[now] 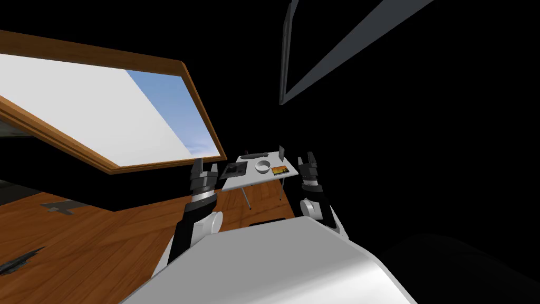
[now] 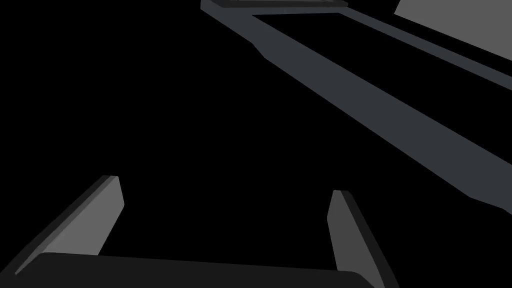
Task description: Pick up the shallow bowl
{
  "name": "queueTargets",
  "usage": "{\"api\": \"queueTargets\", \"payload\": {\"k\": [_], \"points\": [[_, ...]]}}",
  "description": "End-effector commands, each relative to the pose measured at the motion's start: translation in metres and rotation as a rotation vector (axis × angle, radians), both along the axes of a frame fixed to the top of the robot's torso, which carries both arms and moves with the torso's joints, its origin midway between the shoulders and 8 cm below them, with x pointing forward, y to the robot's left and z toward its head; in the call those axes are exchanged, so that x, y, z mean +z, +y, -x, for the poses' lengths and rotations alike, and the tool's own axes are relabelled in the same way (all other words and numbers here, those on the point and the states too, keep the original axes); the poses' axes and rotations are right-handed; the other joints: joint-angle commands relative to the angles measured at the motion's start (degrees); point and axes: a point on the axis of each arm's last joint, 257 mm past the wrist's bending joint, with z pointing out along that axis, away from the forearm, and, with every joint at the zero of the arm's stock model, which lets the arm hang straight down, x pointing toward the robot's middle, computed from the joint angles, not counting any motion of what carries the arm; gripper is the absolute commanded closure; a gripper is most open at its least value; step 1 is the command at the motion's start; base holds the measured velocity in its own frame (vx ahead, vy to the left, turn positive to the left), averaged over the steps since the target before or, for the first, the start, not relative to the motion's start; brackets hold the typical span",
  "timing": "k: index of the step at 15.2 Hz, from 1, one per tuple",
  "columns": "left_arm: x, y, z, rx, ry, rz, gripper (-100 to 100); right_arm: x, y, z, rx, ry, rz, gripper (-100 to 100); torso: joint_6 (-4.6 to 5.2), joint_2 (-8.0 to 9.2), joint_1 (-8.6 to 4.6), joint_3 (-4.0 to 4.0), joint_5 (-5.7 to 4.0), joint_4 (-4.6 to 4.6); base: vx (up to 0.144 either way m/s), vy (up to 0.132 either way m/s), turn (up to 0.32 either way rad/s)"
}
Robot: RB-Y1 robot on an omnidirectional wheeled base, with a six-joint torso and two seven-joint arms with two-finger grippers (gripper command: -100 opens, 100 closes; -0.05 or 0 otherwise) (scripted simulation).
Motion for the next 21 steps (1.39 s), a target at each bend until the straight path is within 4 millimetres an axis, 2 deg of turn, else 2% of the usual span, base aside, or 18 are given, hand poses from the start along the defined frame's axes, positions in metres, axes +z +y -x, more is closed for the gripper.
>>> {"api": "queueTargets", "payload": {"k": [1, 11, 21], "points": [[-0.002, -0.004, -0.005, -0.020, 0.019, -0.027, -100, 0.000, 0.000, 0.000, 0.000, 0.000, 0.000, 0, 0.00, 0.00, 0.00, 0.00, 0.00, 0.00, 0.001, -0.002, -0.019], [-0.030, -0.016, -0.044, -0.107, 0.180, -0.094, -100, 0.000, 0.000, 0.000, 0.000, 0.000, 0.000, 0, 0.01, -0.03, 0.01, -0.02, 0.00, -0.01, 0.004, -0.002, -0.045], [-0.062, -0.016, -0.081, -0.143, 0.342, -0.077, -100, 0.000, 0.000, 0.000, 0.000, 0.000, 0.000, 0, 0.00, -0.03, 0.00, -0.02, 0.00, -0.01, 0.004, -0.001, -0.051]]}}
